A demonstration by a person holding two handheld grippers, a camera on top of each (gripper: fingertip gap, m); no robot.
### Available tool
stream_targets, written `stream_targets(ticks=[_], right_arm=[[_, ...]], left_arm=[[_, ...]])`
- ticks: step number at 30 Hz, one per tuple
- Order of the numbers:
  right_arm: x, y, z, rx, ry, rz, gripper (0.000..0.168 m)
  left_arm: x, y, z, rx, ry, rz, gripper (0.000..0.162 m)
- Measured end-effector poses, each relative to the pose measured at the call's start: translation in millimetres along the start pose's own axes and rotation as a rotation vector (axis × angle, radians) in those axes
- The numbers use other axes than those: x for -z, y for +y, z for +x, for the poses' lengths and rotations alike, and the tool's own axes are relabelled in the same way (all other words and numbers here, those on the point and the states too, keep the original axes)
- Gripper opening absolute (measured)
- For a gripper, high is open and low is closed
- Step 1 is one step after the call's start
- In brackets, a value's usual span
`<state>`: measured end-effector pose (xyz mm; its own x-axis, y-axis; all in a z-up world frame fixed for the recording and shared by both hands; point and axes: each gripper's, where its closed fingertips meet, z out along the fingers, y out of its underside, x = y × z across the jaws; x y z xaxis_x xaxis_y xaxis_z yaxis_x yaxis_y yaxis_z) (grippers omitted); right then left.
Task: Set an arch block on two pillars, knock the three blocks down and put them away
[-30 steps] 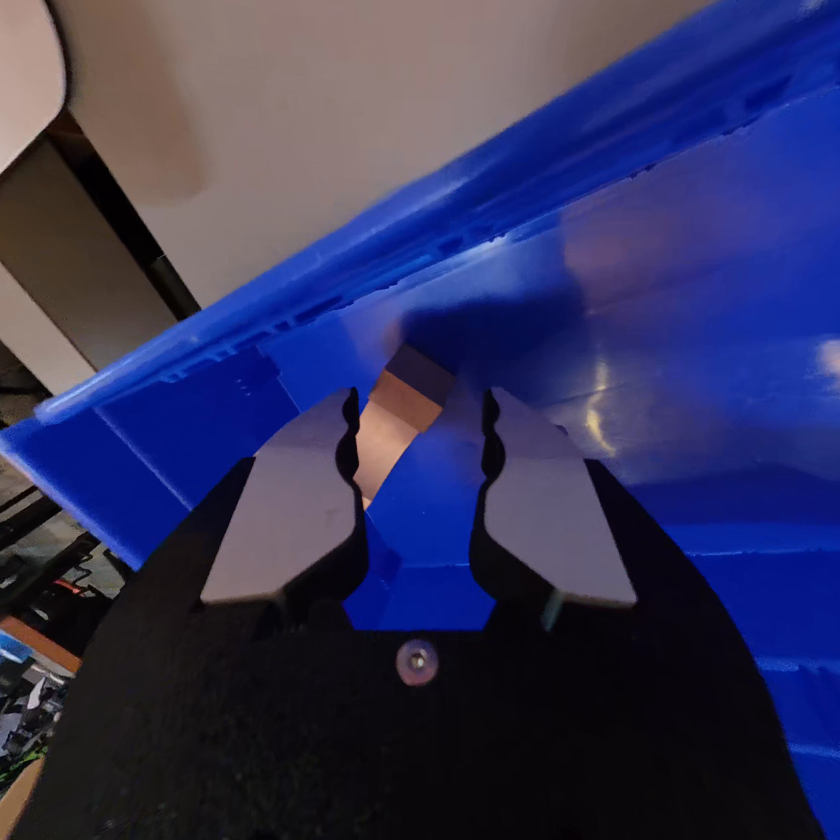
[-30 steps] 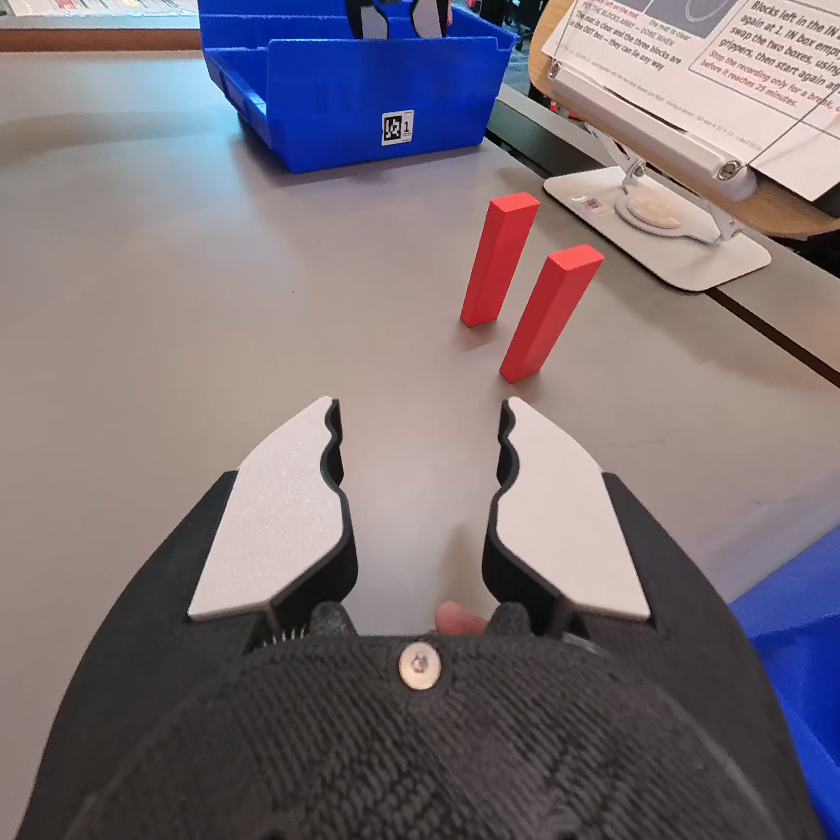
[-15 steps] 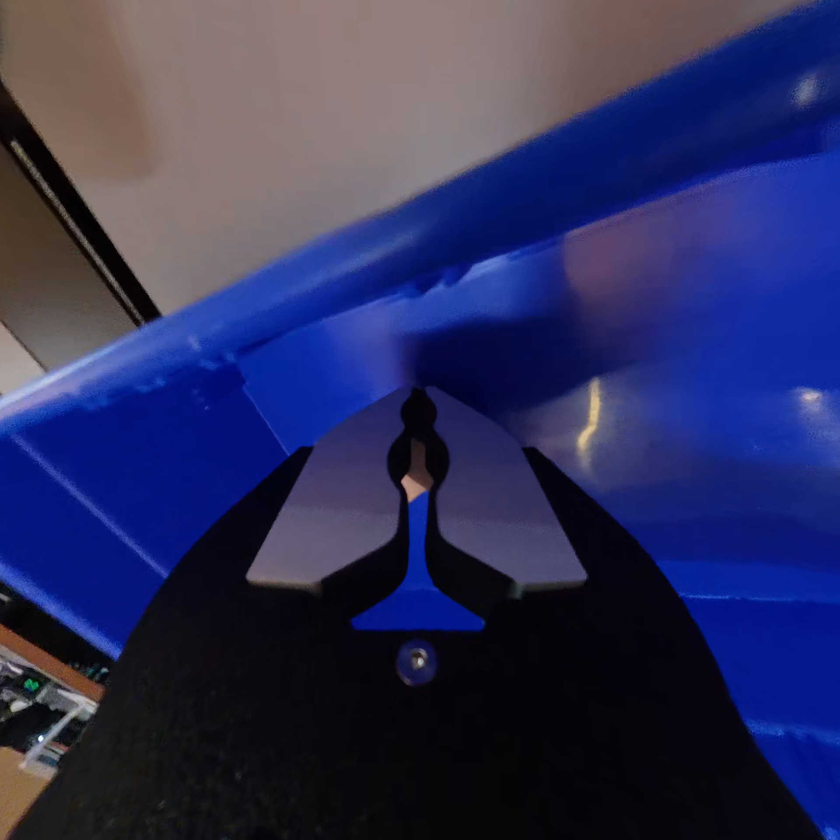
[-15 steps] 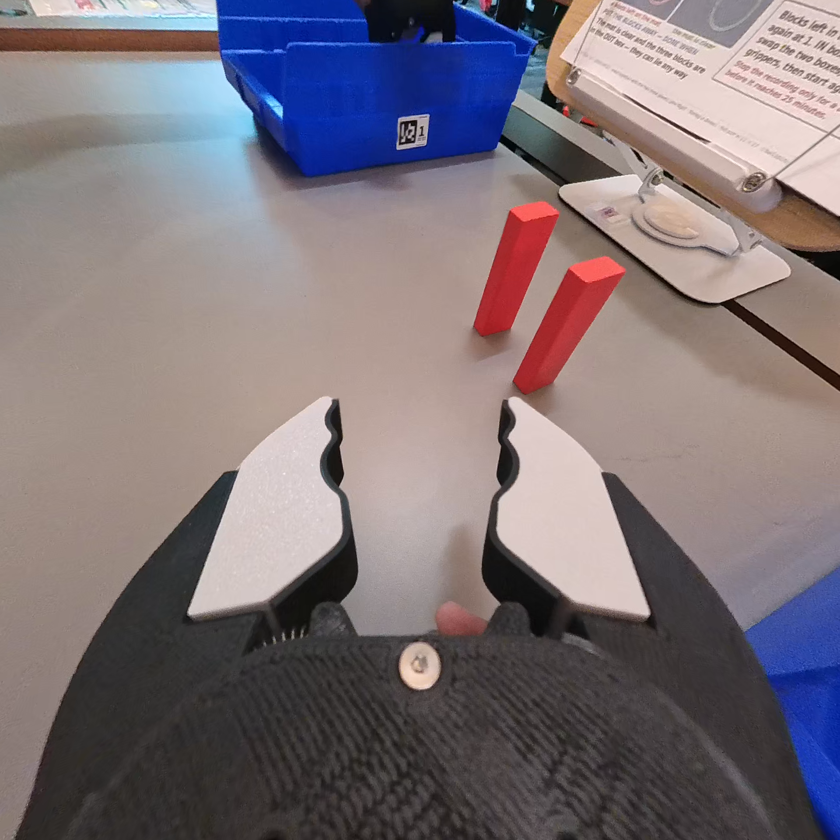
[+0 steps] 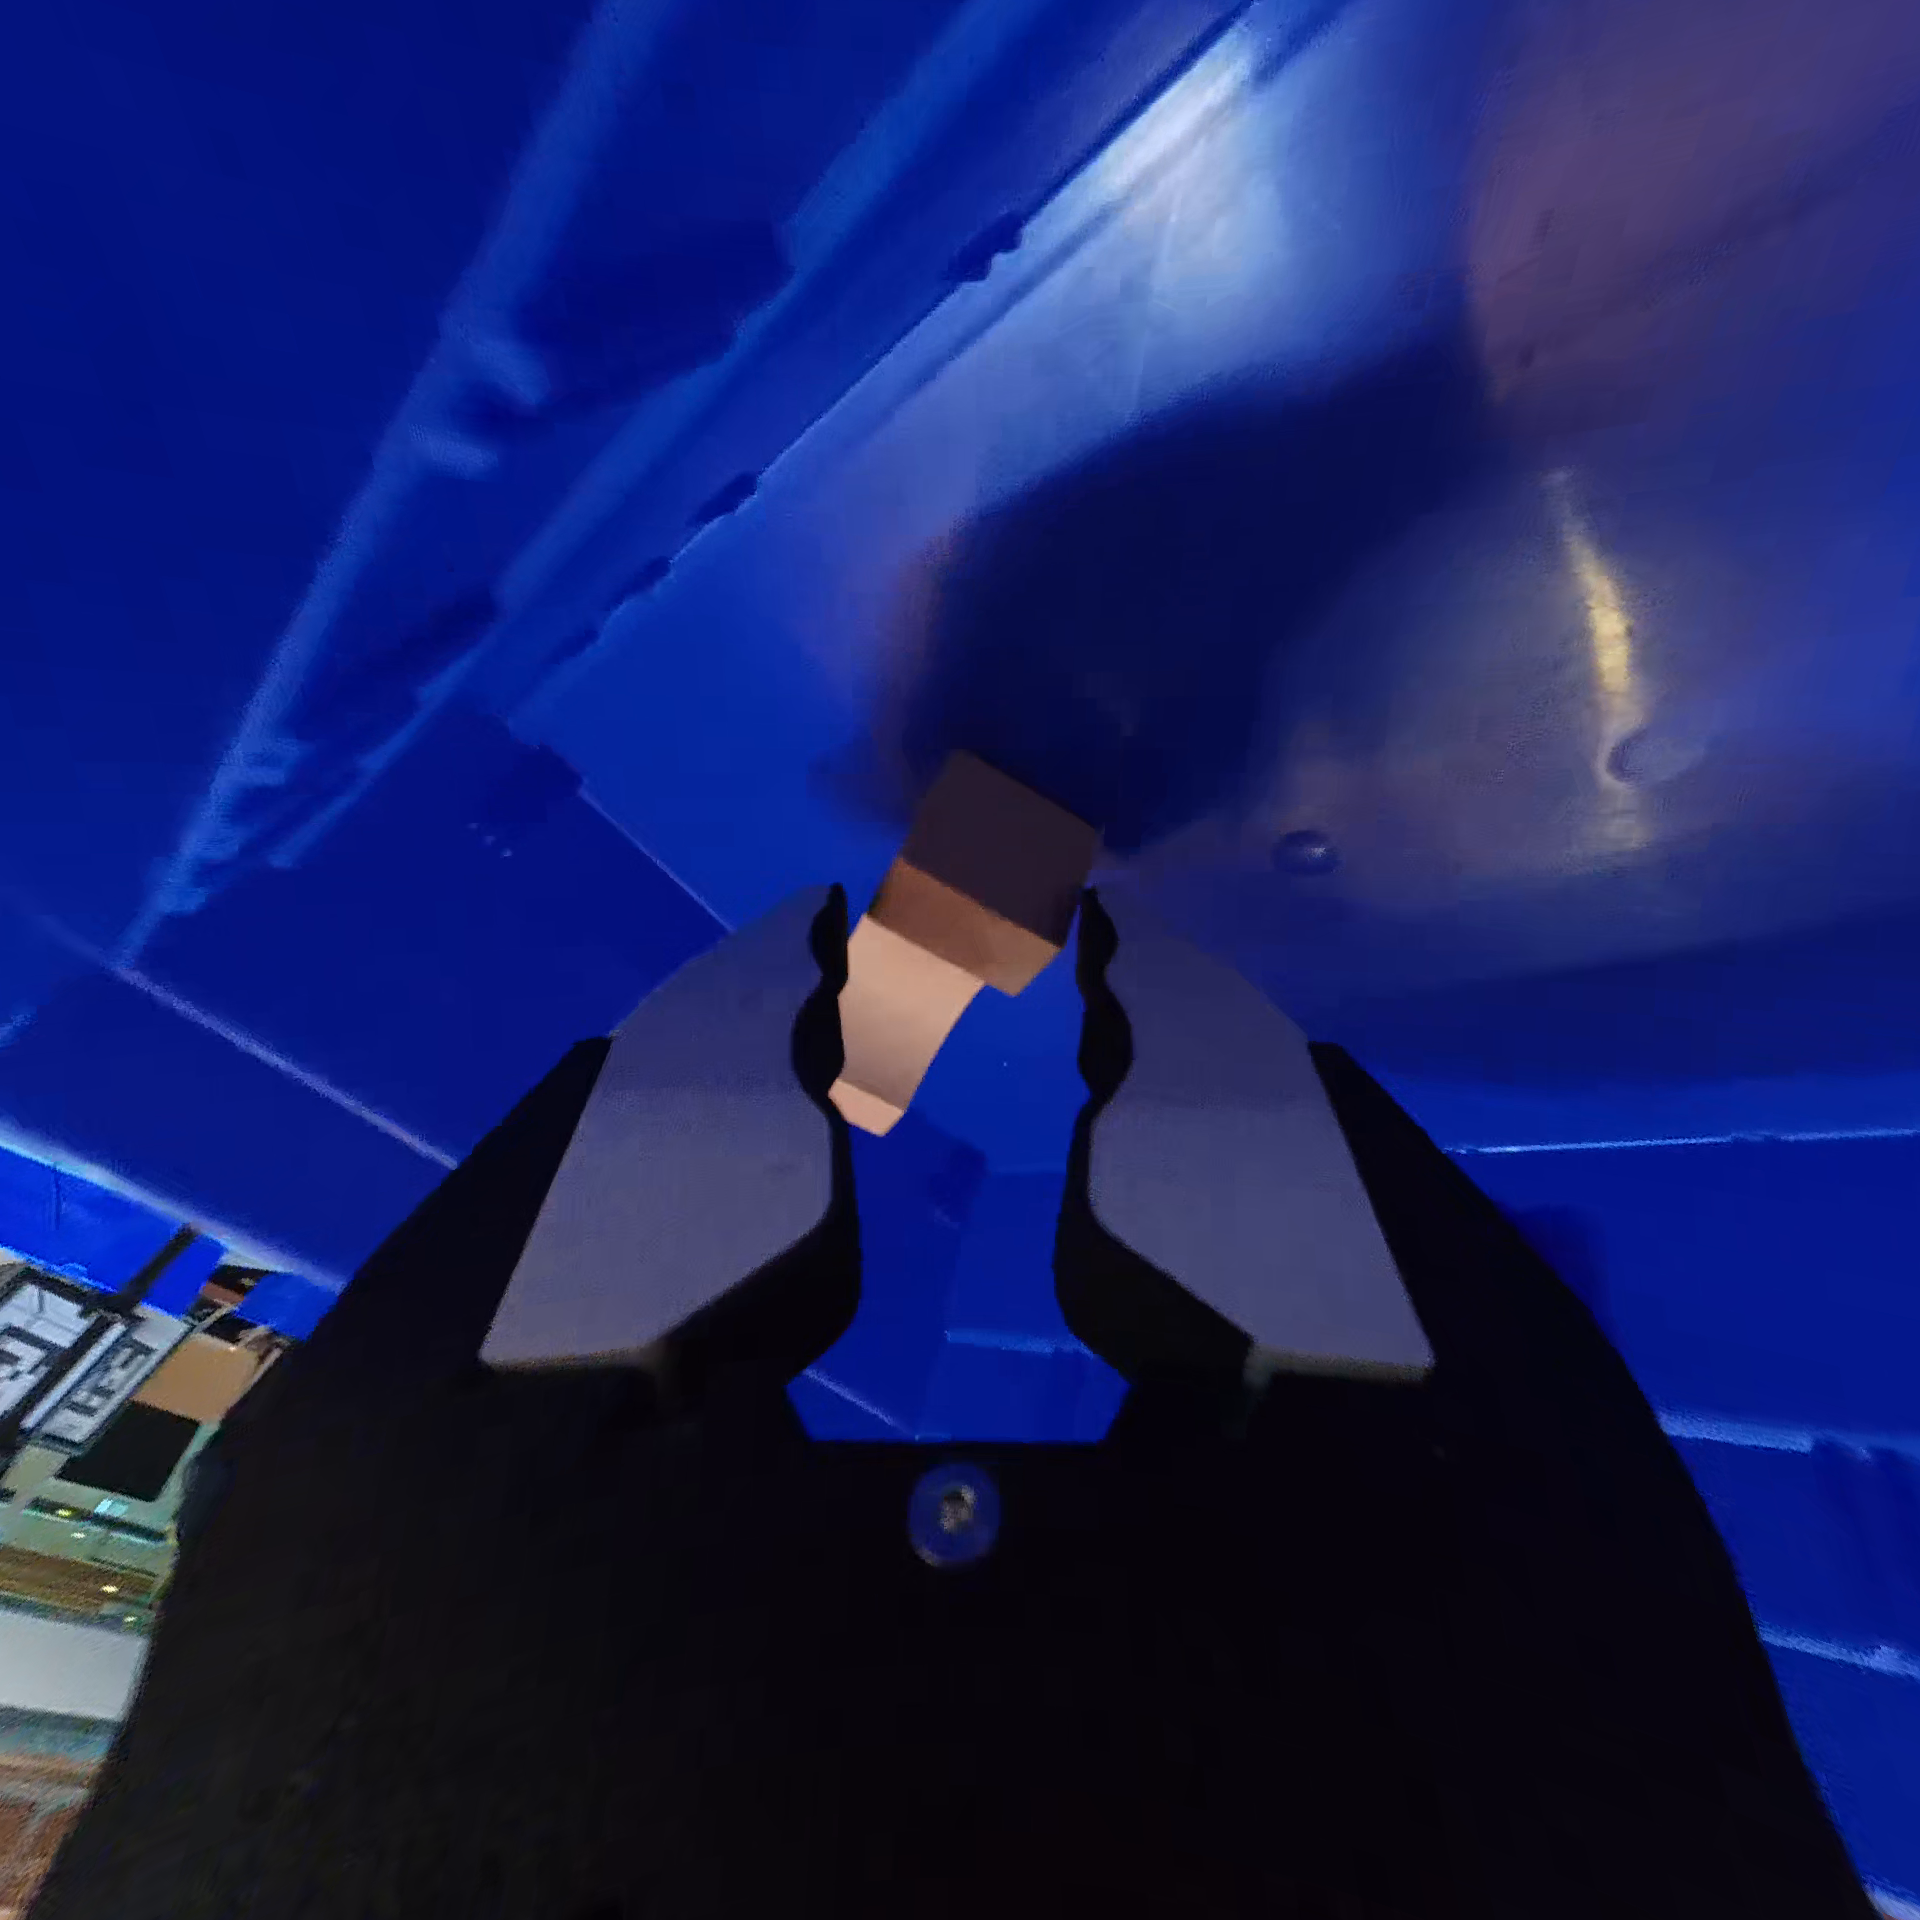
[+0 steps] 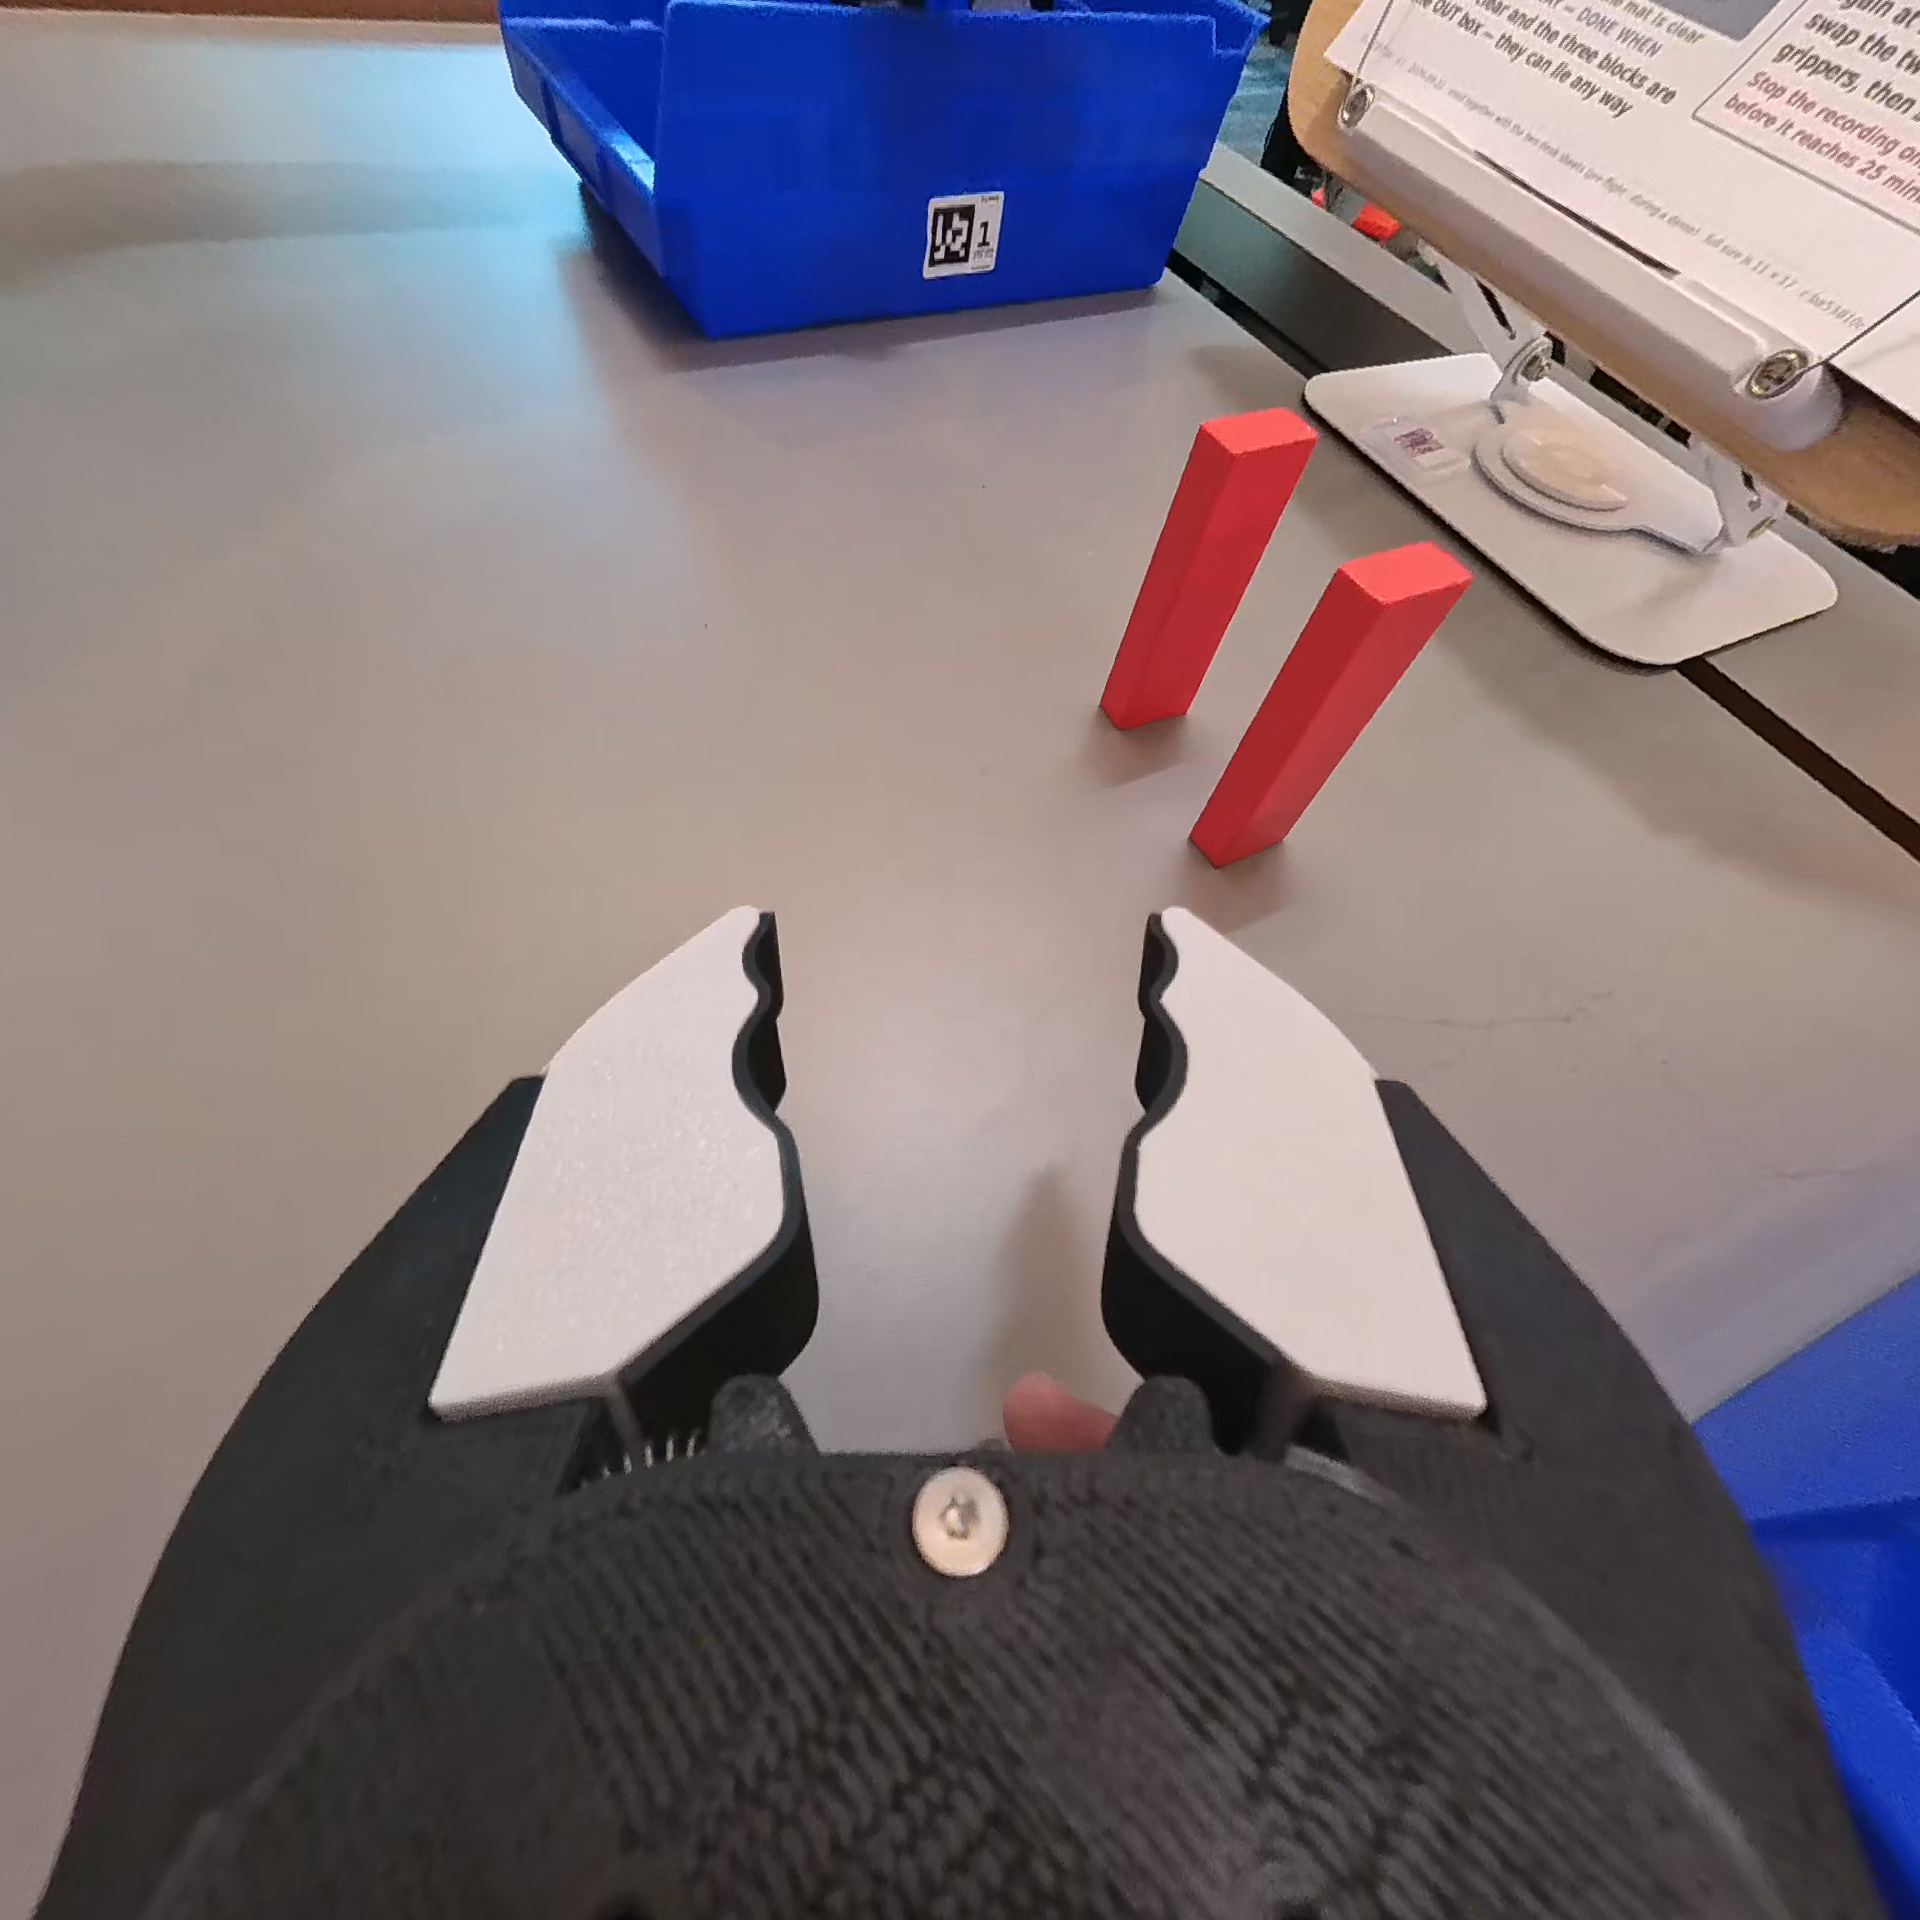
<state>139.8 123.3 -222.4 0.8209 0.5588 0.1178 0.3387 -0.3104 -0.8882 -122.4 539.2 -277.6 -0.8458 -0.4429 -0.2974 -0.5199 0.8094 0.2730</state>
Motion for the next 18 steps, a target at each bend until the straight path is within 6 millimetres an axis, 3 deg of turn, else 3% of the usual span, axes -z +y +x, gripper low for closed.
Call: stream_targets(ticks=[10, 15, 18], right_arm=[[-4, 5, 2, -0.018, -0.004, -0.007, 0.067], [-3, 5, -1, -0.01, -0.009, -0.01, 0.067], [-1, 1, 1, -0.01, 0.009, 0.009, 0.067]], left_arm=[[-7, -3, 7, -0.027, 0.068, 0.044, 0.04], [-2, -3, 7, 0.093, 0.024, 0.113, 0.039], [17, -5, 1, 0.228, -0.056, 0.191, 0.039]])
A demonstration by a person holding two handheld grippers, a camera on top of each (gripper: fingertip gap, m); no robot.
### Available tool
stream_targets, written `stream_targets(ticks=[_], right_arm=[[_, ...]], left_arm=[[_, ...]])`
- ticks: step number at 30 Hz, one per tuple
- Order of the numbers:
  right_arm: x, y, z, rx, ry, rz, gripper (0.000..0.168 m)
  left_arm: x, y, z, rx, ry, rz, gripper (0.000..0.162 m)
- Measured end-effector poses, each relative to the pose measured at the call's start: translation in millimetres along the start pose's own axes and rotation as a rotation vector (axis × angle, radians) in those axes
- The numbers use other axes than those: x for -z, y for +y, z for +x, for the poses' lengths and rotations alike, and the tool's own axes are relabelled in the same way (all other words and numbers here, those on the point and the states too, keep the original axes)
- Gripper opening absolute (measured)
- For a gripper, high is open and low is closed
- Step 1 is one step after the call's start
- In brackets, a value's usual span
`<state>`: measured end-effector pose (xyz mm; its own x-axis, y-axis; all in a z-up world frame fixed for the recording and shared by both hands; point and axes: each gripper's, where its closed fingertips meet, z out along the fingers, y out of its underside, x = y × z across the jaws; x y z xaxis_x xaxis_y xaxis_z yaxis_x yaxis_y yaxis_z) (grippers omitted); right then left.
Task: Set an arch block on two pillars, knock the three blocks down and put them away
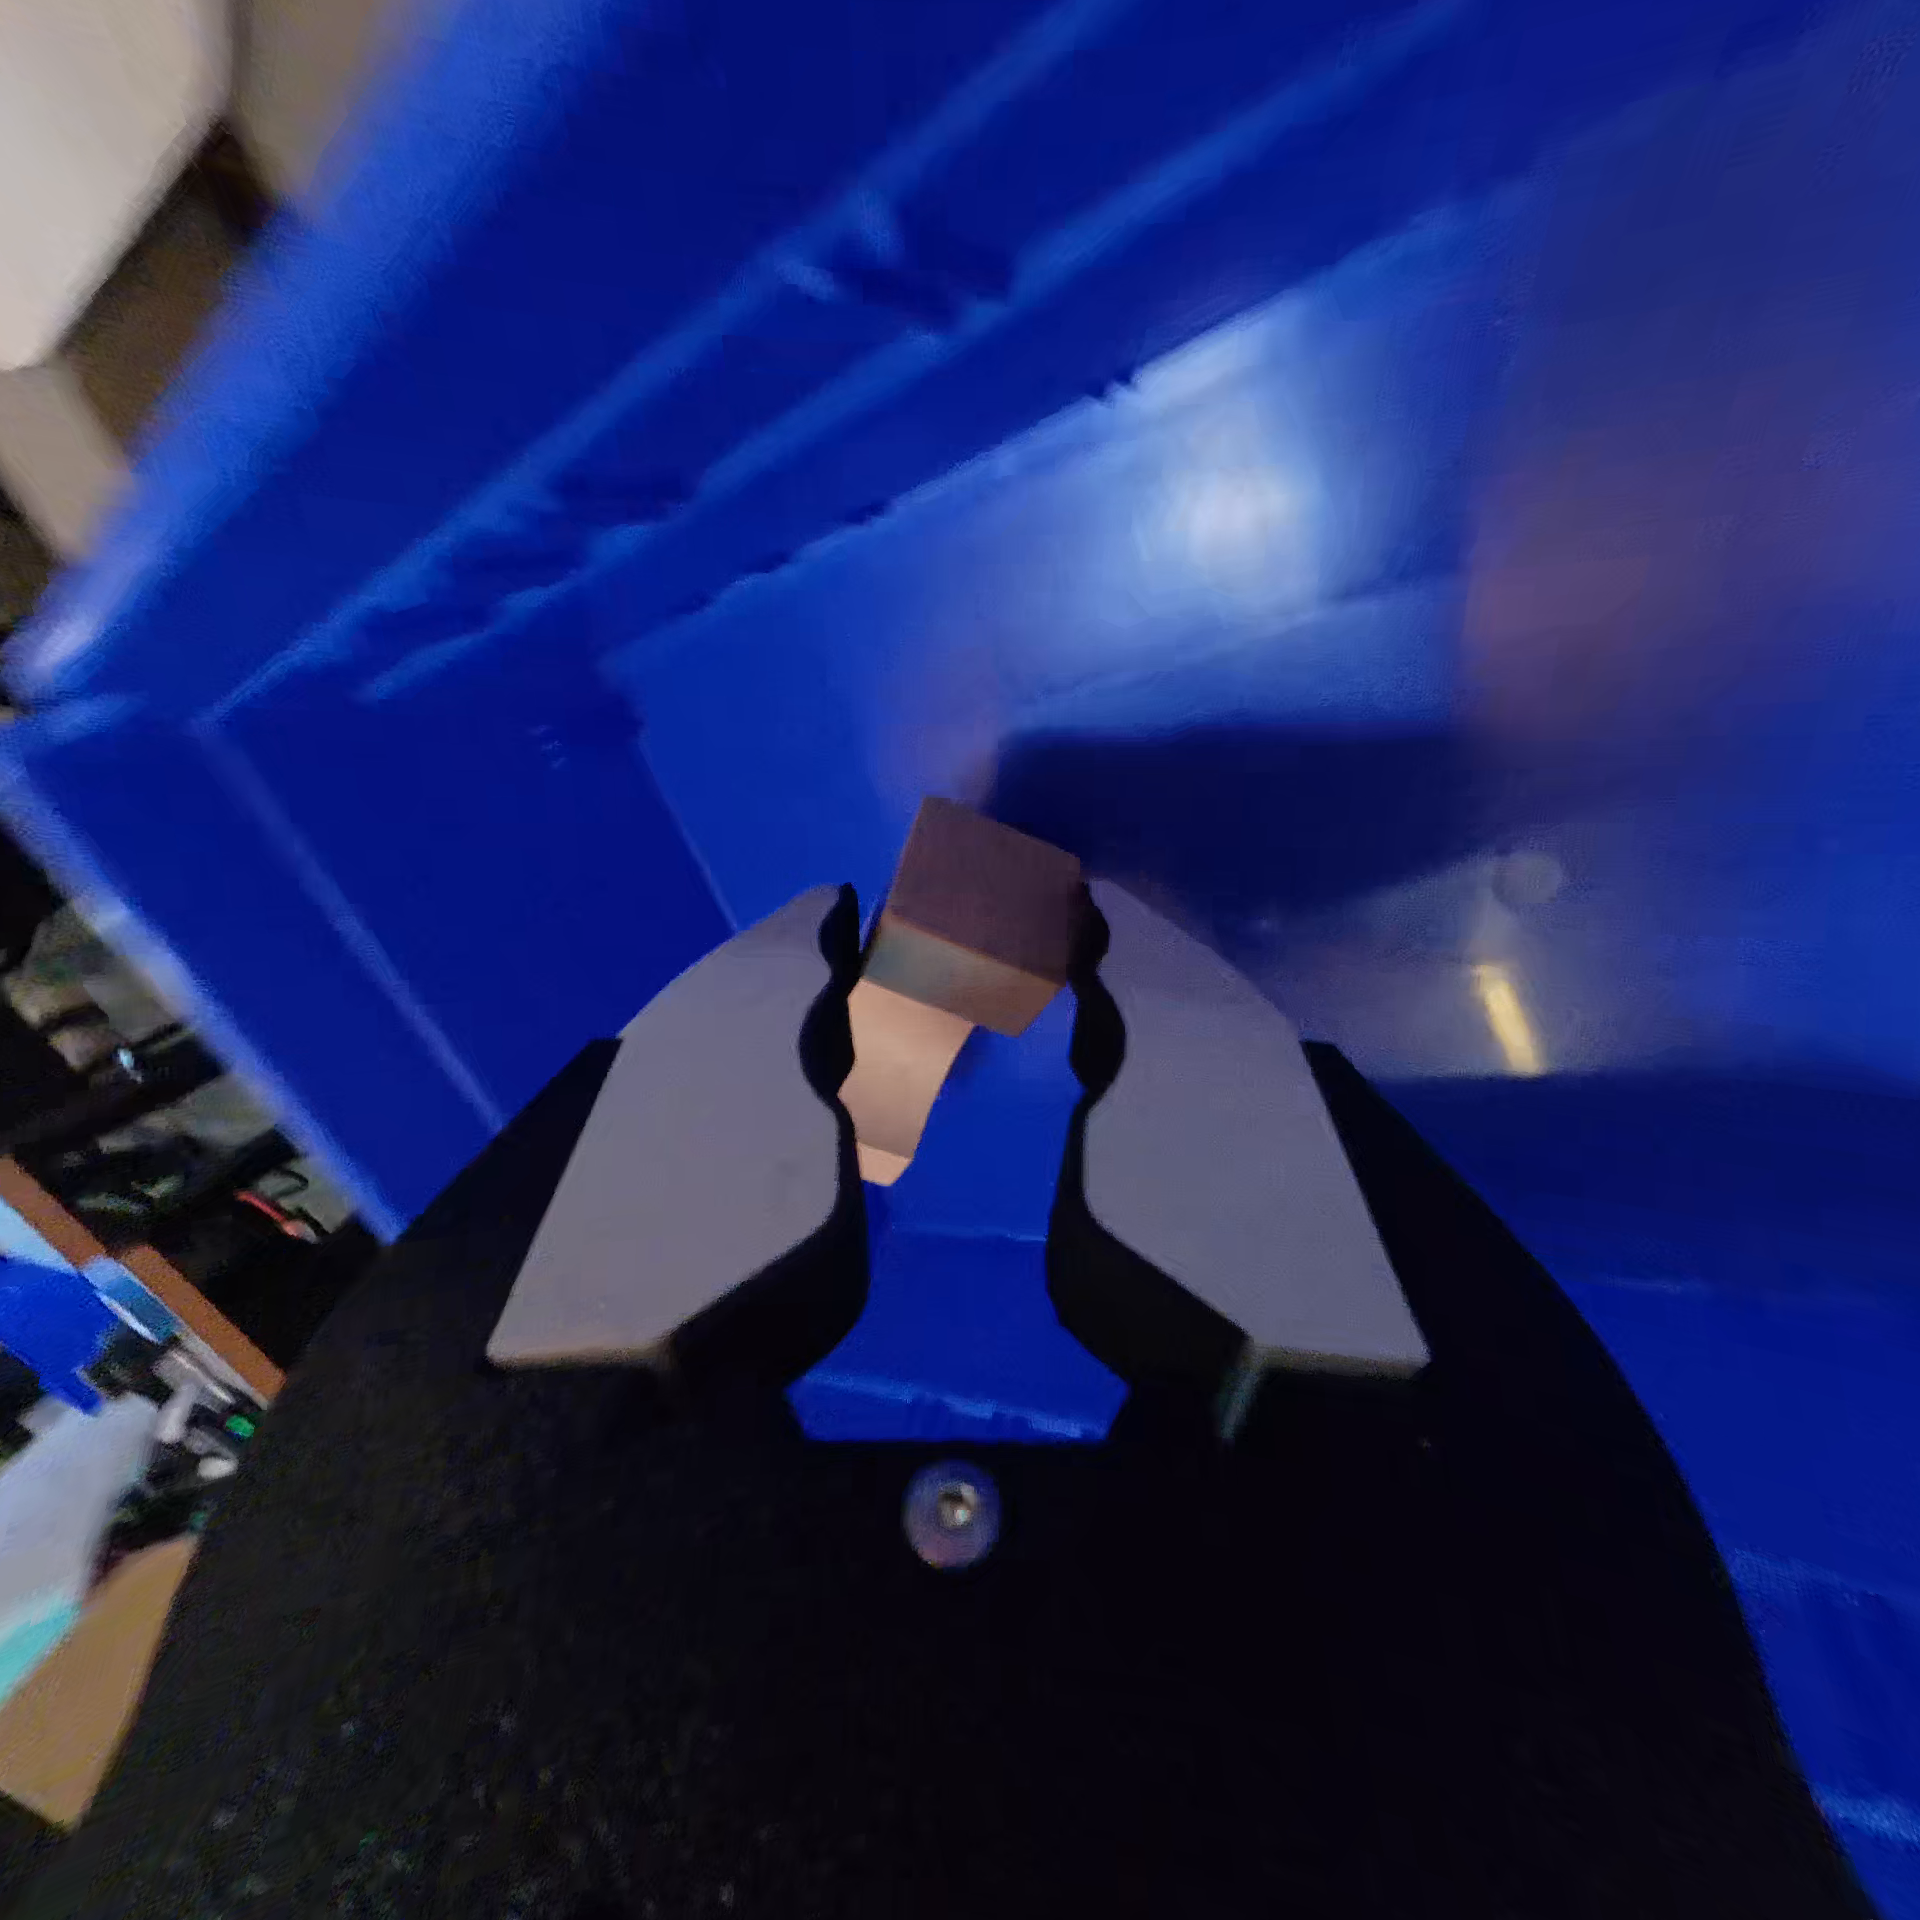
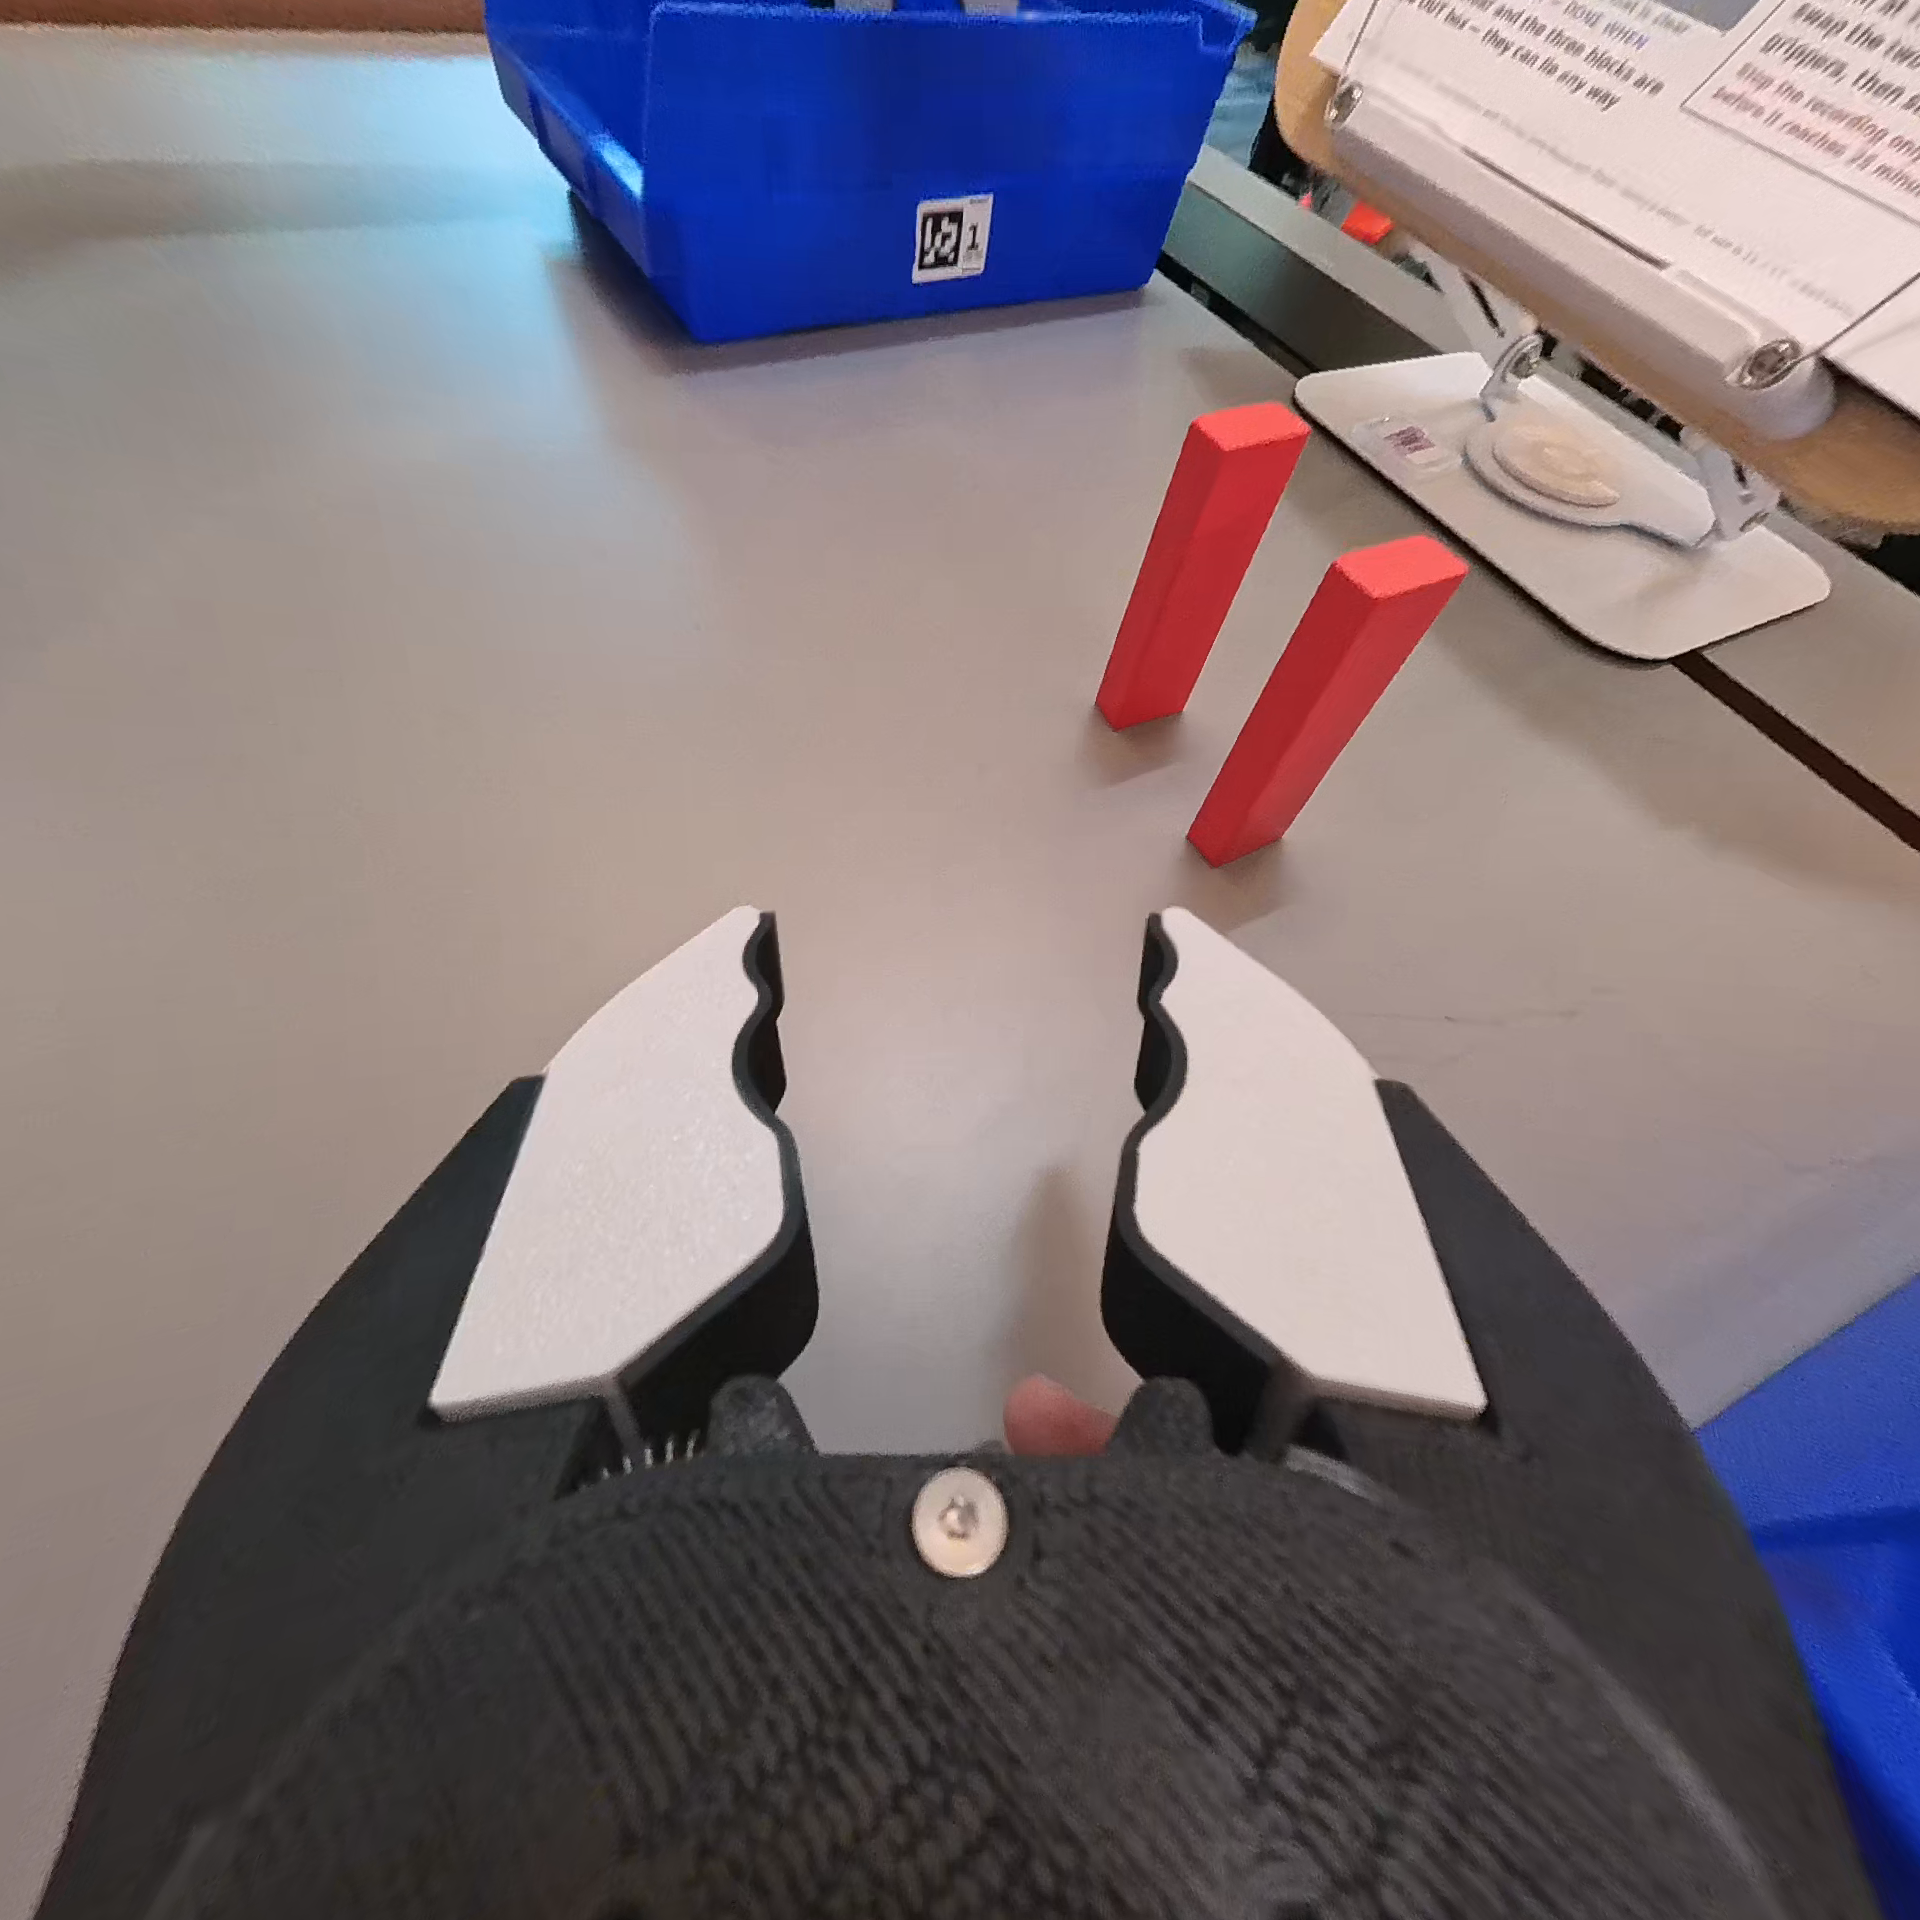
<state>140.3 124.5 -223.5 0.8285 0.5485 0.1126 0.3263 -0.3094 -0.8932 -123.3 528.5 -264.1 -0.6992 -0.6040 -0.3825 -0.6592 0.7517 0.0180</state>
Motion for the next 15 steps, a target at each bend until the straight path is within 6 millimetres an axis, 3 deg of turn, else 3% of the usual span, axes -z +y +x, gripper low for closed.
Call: stream_targets(ticks=[3, 8, 12, 15], right_arm=[[-2, -13, 2, 0.02, 0.04, 0.04, 0.067], [-15, -54, 4, 0.121, 0.104, 0.106, 0.067], [-36, -108, -4, 0.259, 0.088, 0.134, 0.069], [-52, -162, -15, 0.34, 0.049, 0.219, 0.07]], left_arm=[[41, -14, -16, 0.223, -0.121, 0.175, 0.039], [148, -53, -32, 0.61, -0.235, 0.684, 0.038], [234, -112, -26, 0.708, -0.259, 1.146, 0.038], [275, -160, -16, 0.709, -0.252, 1.406, 0.038]])
